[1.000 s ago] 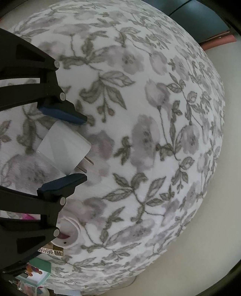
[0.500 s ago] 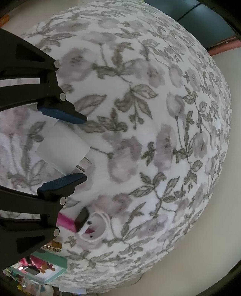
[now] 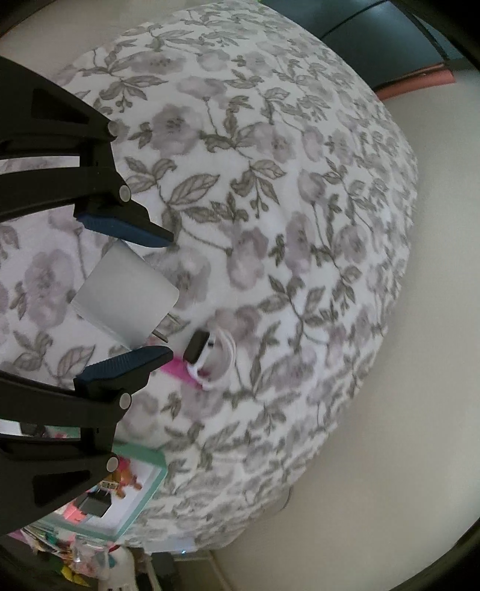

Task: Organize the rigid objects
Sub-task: 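Carry the gold bar and white cube charger over the tray with both tools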

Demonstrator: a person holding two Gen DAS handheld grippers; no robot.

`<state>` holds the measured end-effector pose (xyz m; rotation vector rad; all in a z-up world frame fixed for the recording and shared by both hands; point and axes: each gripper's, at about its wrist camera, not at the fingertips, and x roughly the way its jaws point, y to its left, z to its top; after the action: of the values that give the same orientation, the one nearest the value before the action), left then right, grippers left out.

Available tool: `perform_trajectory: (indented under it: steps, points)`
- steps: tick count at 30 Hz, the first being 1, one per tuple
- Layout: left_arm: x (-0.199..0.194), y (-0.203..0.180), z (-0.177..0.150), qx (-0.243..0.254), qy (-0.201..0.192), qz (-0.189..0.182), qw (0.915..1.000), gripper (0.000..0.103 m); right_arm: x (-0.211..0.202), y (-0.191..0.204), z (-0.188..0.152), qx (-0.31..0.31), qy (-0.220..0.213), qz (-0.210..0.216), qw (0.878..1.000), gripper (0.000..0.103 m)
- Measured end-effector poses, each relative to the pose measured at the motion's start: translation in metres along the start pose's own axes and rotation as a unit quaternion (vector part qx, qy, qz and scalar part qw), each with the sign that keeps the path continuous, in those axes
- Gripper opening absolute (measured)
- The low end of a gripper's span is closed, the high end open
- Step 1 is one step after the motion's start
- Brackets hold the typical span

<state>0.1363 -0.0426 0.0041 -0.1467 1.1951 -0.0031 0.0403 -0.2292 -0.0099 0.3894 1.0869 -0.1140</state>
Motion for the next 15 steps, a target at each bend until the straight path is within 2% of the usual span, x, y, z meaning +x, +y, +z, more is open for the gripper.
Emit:
perform_trajectory:
  steps: [8,15]
  points:
    - [-0.029,-0.032,-0.019,0.037,-0.02,-0.037,0.9984,0.057,-0.025,-0.024,-0.003,0.028,-0.014,-0.009,0.999,0.022]
    - [-0.041,-0.078,-0.047,0.098,-0.015,-0.071,0.9925,0.057,-0.045,-0.07,-0.006,0.068,-0.024,-0.055,0.996,0.022]
